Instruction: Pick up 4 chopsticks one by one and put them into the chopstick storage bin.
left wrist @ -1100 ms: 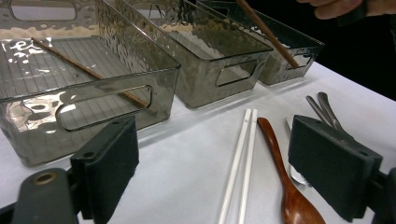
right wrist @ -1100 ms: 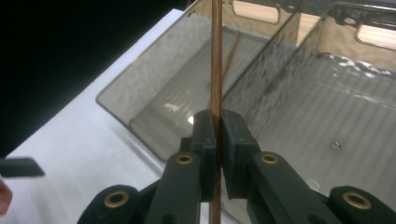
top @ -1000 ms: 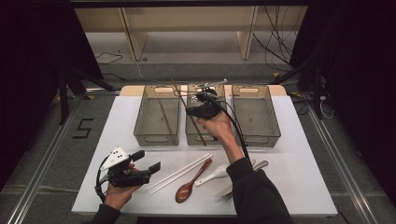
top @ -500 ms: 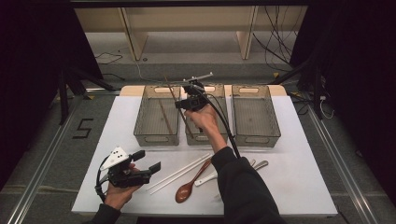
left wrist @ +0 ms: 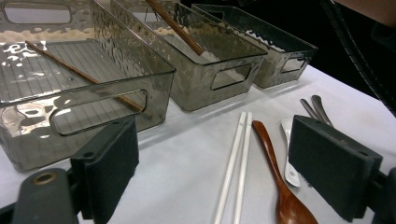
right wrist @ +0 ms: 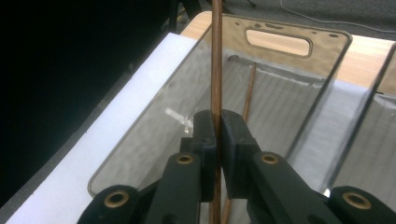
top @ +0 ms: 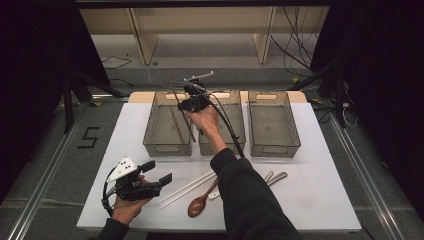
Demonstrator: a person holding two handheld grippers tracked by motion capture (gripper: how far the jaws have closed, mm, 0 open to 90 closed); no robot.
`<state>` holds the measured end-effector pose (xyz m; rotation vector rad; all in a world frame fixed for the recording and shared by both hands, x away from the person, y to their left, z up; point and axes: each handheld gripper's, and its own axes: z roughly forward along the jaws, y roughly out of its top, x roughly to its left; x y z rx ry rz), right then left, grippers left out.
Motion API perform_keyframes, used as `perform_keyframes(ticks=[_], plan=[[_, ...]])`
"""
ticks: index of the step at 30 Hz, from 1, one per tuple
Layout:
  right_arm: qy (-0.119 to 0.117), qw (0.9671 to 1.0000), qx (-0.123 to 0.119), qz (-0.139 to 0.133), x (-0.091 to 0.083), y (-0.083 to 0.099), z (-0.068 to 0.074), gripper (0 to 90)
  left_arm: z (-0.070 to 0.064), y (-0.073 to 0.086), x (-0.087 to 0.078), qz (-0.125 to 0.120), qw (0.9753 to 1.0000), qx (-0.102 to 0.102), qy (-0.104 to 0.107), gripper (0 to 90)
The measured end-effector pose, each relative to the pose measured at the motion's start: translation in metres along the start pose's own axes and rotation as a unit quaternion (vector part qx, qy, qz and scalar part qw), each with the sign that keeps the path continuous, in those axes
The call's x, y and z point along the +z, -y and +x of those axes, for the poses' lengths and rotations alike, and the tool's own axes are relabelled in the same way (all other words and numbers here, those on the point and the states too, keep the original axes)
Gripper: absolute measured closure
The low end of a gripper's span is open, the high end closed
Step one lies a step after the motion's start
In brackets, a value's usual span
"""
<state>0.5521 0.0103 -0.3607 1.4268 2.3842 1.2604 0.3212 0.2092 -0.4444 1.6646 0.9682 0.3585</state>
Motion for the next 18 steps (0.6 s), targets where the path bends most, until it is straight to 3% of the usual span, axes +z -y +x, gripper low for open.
perform_keyframes(ticks=[18], plan=[[0.014, 0.9998, 0.015, -0.004, 0.016, -0.008, 0.005, 85.5, -0.001, 0.000, -0.001, -0.002, 1.0000, 0.004, -0.001, 15.7]])
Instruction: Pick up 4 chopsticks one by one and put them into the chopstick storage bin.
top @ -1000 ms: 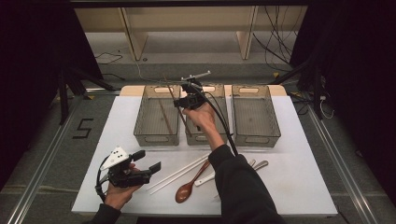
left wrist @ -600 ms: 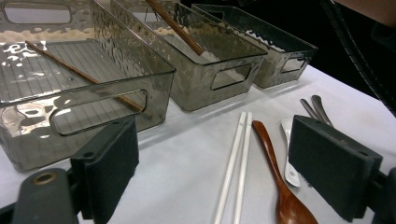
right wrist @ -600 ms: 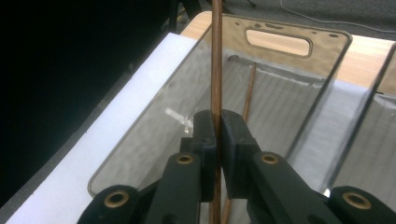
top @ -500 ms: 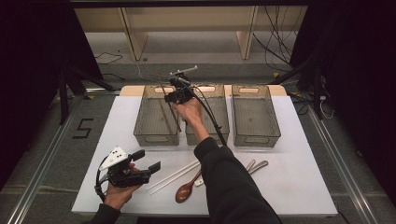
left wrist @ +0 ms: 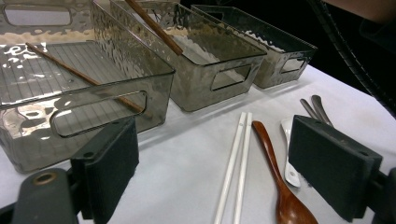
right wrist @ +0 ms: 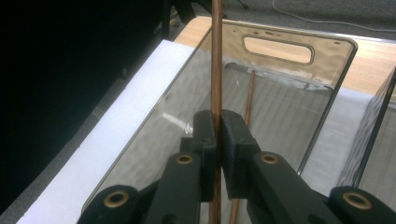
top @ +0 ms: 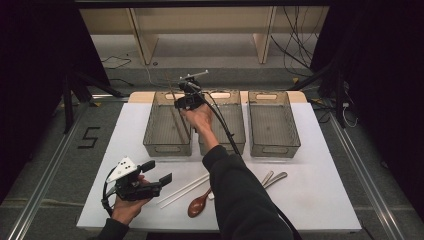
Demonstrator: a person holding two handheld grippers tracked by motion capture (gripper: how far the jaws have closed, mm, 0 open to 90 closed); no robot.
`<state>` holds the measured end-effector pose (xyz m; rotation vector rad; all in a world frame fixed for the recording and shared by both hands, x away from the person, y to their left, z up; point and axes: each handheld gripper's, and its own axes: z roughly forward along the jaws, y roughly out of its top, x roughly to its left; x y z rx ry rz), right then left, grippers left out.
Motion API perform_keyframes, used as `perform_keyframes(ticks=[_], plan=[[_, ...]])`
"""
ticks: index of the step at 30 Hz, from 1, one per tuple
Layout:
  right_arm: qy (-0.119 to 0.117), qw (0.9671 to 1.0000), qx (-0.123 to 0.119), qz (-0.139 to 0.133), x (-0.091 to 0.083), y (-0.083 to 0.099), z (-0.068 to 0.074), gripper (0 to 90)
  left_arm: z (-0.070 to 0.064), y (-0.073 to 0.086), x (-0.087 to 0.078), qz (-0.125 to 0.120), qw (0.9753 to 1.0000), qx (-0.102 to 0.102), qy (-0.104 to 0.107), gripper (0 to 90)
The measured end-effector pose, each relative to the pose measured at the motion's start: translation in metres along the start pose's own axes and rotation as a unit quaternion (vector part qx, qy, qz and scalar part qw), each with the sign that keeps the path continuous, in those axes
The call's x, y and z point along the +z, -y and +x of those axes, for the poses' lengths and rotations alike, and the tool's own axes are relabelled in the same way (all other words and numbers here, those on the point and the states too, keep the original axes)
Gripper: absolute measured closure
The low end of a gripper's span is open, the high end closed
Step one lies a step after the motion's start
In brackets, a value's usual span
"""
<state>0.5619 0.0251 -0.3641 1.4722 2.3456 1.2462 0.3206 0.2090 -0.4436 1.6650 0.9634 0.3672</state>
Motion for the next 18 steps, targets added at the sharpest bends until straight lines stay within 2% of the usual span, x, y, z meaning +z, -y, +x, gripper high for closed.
perform_keyframes(ticks=[6, 18], plan=[[-0.002, 1.0000, 0.008, 0.002, 0.004, 0.000, 0.001, 85.5, 0.000, 0.000, 0.000, -0.001, 1.0000, 0.001, 0.001, 15.7], [0.010, 0.9999, 0.005, 0.012, 0.015, 0.005, 0.001, 85.4, 0.000, 0.000, 0.000, 0.002, 1.0000, 0.003, 0.004, 15.7]])
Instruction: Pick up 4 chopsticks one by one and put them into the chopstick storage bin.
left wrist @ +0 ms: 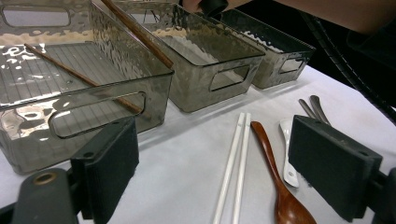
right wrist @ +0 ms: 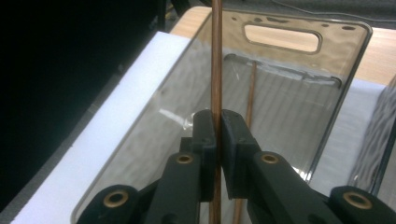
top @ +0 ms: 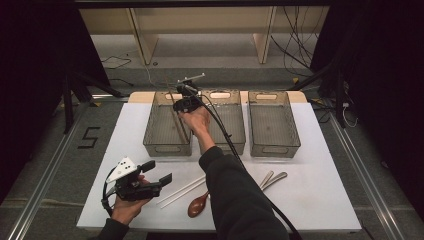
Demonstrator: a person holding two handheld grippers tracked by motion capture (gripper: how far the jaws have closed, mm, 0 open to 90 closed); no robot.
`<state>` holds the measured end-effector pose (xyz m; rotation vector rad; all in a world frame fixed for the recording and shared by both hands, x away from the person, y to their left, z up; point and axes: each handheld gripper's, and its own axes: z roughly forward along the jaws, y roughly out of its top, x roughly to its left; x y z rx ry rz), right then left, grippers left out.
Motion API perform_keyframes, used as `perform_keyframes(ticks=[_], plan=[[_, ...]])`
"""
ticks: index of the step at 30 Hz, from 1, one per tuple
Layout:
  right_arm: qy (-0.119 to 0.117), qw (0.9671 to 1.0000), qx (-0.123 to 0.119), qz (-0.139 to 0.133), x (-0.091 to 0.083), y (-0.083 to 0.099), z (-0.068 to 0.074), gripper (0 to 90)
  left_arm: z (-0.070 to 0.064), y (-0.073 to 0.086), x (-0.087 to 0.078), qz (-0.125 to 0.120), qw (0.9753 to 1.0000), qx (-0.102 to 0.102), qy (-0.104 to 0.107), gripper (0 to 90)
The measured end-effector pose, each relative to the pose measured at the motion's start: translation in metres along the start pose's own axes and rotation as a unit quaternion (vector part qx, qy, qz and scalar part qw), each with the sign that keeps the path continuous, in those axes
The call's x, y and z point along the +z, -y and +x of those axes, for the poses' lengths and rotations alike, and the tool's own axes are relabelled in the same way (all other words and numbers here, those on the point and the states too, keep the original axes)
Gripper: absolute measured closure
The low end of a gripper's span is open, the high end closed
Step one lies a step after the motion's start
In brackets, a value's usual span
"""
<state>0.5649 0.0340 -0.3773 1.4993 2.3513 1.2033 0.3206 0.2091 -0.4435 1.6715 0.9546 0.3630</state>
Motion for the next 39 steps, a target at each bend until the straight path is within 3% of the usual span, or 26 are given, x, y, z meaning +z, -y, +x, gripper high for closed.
perform_keyframes(ticks=[14, 18, 25, 39], plan=[[0.009, 0.9999, 0.004, 0.010, 0.010, 0.004, 0.002, 84.3, -0.001, 0.000, 0.000, -0.003, 1.0000, -0.002, 0.000, 15.7], [0.008, 0.9999, 0.008, 0.009, 0.008, 0.004, 0.001, 75.4, 0.000, 0.000, 0.000, -0.001, 1.0000, -0.001, 0.000, 15.7], [0.009, 1.0000, -0.001, 0.002, -0.003, 0.001, 0.000, 70.1, 0.000, 0.000, 0.000, -0.001, 1.0000, -0.001, -0.001, 15.7], [-0.031, 0.9985, -0.042, -0.019, -0.048, 0.018, -0.013, 45.6, 0.001, 0.000, 0.000, 0.002, 1.0000, 0.001, -0.002, 15.7]])
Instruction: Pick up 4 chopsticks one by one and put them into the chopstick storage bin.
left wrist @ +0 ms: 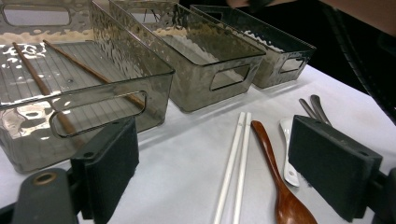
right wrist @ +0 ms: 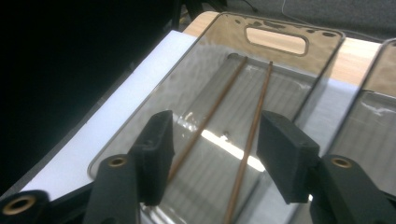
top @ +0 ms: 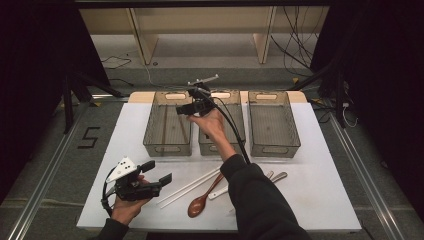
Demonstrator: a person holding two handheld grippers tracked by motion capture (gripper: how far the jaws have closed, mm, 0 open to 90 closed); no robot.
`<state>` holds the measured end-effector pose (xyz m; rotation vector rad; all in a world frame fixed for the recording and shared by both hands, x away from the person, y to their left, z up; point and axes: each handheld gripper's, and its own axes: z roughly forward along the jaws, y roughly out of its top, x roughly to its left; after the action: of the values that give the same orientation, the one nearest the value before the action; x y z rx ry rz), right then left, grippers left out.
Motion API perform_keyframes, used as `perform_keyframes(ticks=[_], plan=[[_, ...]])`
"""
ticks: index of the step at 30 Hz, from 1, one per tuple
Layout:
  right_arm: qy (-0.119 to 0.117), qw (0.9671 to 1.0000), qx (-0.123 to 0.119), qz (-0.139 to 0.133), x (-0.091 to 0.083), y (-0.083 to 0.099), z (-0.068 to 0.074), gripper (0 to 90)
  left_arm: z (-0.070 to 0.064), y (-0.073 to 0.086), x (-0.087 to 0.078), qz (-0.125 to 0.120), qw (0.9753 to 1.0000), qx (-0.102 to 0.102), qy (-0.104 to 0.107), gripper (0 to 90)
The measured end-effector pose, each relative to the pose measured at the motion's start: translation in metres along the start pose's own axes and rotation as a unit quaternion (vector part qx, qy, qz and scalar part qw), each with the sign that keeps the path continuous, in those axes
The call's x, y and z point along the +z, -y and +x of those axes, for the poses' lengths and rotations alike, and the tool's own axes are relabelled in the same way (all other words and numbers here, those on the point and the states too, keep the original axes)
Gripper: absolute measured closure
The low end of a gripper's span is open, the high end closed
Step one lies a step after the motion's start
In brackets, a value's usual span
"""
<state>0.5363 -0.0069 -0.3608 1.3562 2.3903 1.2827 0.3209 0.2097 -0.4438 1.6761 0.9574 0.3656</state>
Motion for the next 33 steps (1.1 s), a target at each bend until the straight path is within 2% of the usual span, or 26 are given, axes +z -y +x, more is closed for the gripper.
perform_keyframes(ticks=[3, 7, 10, 14, 25, 33], plan=[[-0.013, 0.9999, -0.004, -0.008, -0.016, 0.007, -0.002, 44.2, 0.000, 0.000, 0.001, 0.002, 1.0000, 0.000, 0.000, 15.7], [-0.018, 0.9995, -0.018, -0.017, -0.036, 0.017, -0.005, 42.7, -0.001, 0.000, 0.001, 0.002, 1.0000, -0.001, -0.001, 15.7], [-0.025, 0.9992, -0.017, -0.027, -0.049, 0.025, -0.008, 42.0, 0.000, 0.000, 0.001, 0.002, 1.0000, -0.002, -0.001, 15.7], [-0.019, 0.9987, -0.033, -0.034, -0.066, 0.038, -0.013, 40.6, 0.000, 0.001, 0.001, 0.003, 1.0000, -0.003, -0.002, 15.7], [-0.014, 0.9979, -0.031, -0.056, -0.116, 0.078, -0.034, 37.0, 0.001, 0.001, 0.002, 0.006, 1.0000, -0.004, -0.005, 15.7], [-0.006, 0.9974, -0.031, -0.064, -0.137, 0.107, -0.043, 36.4, 0.001, 0.001, 0.003, 0.008, 0.9999, -0.006, -0.006, 15.7]])
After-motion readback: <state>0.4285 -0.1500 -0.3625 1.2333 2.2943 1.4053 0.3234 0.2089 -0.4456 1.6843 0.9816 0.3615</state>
